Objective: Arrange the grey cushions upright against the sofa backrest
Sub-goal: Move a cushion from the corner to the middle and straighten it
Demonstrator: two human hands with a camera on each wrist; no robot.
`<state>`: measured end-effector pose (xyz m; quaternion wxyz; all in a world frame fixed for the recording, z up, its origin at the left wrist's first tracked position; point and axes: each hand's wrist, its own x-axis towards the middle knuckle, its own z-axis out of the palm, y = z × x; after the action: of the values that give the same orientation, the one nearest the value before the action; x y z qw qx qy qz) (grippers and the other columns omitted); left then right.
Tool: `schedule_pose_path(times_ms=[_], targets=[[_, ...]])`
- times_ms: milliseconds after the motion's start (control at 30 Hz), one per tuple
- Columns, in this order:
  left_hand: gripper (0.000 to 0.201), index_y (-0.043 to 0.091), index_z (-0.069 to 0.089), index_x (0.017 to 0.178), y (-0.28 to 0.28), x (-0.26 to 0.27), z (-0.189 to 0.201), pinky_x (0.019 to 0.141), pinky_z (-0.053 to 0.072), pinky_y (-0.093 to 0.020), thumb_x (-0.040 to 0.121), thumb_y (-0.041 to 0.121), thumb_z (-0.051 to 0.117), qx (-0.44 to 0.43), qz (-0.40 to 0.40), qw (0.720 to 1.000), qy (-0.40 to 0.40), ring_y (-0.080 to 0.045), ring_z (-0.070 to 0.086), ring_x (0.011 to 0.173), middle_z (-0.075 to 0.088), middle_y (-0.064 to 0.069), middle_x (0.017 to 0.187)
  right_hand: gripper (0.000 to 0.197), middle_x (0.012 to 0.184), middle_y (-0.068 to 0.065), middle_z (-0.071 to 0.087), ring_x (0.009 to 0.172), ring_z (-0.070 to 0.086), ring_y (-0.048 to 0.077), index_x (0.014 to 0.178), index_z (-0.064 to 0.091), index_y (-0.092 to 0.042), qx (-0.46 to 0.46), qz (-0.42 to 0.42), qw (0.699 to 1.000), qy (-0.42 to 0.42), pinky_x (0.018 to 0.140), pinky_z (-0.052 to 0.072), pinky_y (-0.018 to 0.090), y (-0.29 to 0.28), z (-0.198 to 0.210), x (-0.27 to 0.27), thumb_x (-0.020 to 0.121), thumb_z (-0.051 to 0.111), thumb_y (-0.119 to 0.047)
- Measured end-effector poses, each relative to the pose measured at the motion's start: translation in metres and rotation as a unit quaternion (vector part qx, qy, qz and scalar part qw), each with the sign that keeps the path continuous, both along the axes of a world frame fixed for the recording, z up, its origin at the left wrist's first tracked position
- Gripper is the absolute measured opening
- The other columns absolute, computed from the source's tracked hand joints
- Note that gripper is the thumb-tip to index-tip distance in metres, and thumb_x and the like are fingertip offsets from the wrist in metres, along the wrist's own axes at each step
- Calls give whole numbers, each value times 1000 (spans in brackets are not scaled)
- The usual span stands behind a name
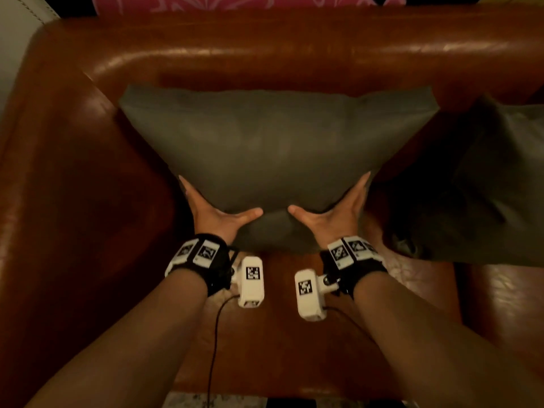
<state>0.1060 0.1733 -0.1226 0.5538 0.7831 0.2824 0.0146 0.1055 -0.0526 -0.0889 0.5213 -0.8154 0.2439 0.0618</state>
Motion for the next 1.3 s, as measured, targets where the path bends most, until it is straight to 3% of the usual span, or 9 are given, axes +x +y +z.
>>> schedule_pose_path(times_ms=[100, 333, 467, 600, 700, 833, 933, 1066, 1300], targets=[[171, 72, -23, 136, 2, 11, -4, 119, 36, -49, 12, 66, 95, 19, 1, 1000, 9, -18, 35, 150, 25, 2, 165, 157, 171, 9, -7, 159, 5, 23, 161, -18, -26, -12, -4, 1000, 9, 114, 6, 19, 1, -3, 10, 55, 99, -36], [161, 39, -6, 158, -19, -22, 37, 123, 31, -44, 37, 44, 99, 49, 19, 997, 64, -20, 34, 150, 26, -3, 165, 151, 172, 5, -5, 158, 9, 19, 161, -14, -29, 24, 52, 998, 15, 119, 10, 23, -19, 11, -15, 60, 98, -27], [125, 17, 12, 160, -58, -56, 64, 119, 34, -36, 66, 45, 89, 36, 33, 982, 183, -28, 45, 143, 41, -7, 158, 140, 171, -2, 11, 156, 18, 16, 163, -6, -27, 37, 82, 995, 34, 127, 22, 37, -56, 29, -44, 66, 95, -26], [63, 14, 64, 116, -153, -84, 80, 96, 57, -50, 72, 57, 79, 37, -81, 950, 300, -31, 66, 111, 67, -6, 117, 107, 148, -2, 50, 141, 47, 16, 160, 25, -24, 56, 74, 992, 83, 113, 40, 30, -135, 23, -72, 75, 88, -30], [18, 27, 69, 90, -187, -88, 80, 98, 56, -49, 83, 41, 78, 5, -179, 939, 293, -28, 70, 106, 74, -5, 109, 69, 131, -1, 63, 123, 61, 16, 146, 51, -18, 27, 101, 987, 123, 102, 48, 27, -164, 24, -83, 84, 81, -29], [51, 13, 62, 132, -302, -78, 95, 104, 47, -31, 85, 28, 79, -11, -230, 945, 232, -23, 64, 121, 69, -7, 125, 60, 117, 4, 67, 95, 68, 15, 132, 62, -14, 2, 4, 996, 89, 92, 54, 21, -301, 26, -103, 79, 85, -28], [74, 15, 50, 144, -371, -66, 102, 106, 46, -35, 80, 25, 84, -13, -215, 956, 201, -24, 58, 128, 58, -7, 141, 88, 125, 9, 65, 114, 67, 26, 134, 55, -18, -10, -72, 996, 52, 102, 54, 45, -392, 24, -103, 58, 88, -49], [106, 17, 30, 156, -439, -45, 104, 108, 42, -31, 70, 22, 91, -20, -170, 972, 160, -13, 48, 129, 48, 0, 146, 127, 151, 9, 48, 140, 48, 25, 153, 33, -17, -48, -65, 996, 33, 117, 41, 43, -476, 36, -71, 47, 92, -56], [155, 29, 21, 153, -488, -6, 84, 115, 41, -48, 19, 55, 94, -9, -110, 983, 147, -21, 50, 137, 49, 1, 150, 148, 166, 9, 23, 153, 28, 26, 163, 5, -17, -23, -42, 998, 46, 125, 28, 41, -535, 28, -14, 51, 98, -41]])
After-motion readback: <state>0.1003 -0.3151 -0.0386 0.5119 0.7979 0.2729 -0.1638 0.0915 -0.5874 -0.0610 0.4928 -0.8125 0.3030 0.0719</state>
